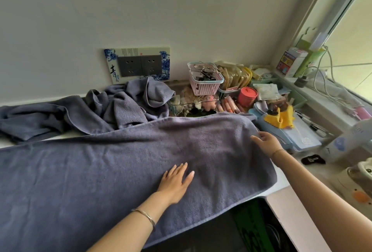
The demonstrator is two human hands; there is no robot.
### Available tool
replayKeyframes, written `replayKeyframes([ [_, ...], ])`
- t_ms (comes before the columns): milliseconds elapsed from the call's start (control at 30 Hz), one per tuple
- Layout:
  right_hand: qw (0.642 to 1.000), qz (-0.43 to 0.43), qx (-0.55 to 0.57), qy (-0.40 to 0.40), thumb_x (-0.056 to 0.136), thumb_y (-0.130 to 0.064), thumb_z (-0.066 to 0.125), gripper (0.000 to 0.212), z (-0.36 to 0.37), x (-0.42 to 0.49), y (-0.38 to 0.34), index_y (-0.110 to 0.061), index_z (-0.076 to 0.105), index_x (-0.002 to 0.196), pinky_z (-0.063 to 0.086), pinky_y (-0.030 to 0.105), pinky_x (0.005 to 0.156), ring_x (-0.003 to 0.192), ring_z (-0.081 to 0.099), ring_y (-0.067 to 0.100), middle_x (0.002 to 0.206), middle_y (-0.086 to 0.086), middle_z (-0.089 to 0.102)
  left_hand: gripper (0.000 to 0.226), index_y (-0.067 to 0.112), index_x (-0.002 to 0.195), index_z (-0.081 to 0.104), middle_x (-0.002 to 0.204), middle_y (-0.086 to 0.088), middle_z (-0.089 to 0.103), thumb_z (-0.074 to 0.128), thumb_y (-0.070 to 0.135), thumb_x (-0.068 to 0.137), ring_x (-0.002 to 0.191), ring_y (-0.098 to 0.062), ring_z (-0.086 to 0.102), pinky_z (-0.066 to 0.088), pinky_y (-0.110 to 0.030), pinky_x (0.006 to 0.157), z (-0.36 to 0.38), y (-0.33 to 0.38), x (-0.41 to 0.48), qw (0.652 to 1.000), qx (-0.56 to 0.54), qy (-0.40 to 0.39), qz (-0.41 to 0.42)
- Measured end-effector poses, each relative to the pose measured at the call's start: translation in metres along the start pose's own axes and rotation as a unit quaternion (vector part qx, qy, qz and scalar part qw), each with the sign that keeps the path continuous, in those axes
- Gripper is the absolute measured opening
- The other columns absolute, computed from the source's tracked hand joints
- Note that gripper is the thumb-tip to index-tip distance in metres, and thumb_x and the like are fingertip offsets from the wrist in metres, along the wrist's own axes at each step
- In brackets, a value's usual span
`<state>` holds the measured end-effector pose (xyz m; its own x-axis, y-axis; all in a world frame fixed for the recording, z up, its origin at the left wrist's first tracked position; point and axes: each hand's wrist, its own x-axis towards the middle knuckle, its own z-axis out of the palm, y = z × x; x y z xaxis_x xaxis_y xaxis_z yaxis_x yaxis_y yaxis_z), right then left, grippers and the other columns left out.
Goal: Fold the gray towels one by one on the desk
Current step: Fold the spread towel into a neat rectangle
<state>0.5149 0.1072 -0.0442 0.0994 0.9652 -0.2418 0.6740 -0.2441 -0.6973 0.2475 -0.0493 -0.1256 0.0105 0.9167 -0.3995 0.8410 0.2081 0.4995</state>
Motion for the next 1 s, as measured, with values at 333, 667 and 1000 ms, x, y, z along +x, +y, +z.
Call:
replayKeyframes([
  [333, 0.933, -0.096, 0.257, -0.235, 0.096, -0.008, 0.050, 0.023, 0.035, -0.070, -0.130, -0.018, 0.062, 0.113, 0.056, 0.023, 0.075, 0.078, 0.067, 0.010, 0.092, -0.003, 0.069, 0.060, 0.029, 0.151, 0.014, 0.155, 0.002, 0.026, 0.023, 0.054, 0.097, 0.142, -0.016, 0.023, 0.019, -0.029, 0.113, -0.047, -0.036, -0.021, 0.959, -0.247, 0.137, -0.029],
  [667, 0.839, -0.153, 0.090, -0.515, 0.098, -0.017, 0.047, 0.037, 0.221, -0.189, -0.198, -0.020, 0.046, 0.135, 0.052, 0.019, 0.057, 0.066, 0.060, 0.011, 0.083, -0.001, 0.057, 0.059, 0.014, 0.137, 0.047, 0.138, -0.003, 0.049, 0.015, 0.047, 0.101, 0.129, -0.022, 0.043, 0.029, -0.035, 0.111, -0.100, -0.165, -0.083, 0.765, -0.500, 0.357, -0.192],
  [1000, 0.996, -0.010, 0.007, -0.088, 0.088, -0.027, 0.064, 0.060, 0.232, -0.095, -0.096, -0.006, 0.039, 0.138, 0.033, 0.039, 0.108, 0.127, 0.043, 0.031, 0.139, 0.017, 0.041, 0.064, 0.036, 0.151, 0.004, 0.158, 0.003, -0.013, 0.015, 0.063, 0.094, 0.145, -0.022, -0.016, -0.008, -0.044, 0.116, -0.046, -0.192, -0.101, 0.972, -0.046, 0.142, -0.183],
])
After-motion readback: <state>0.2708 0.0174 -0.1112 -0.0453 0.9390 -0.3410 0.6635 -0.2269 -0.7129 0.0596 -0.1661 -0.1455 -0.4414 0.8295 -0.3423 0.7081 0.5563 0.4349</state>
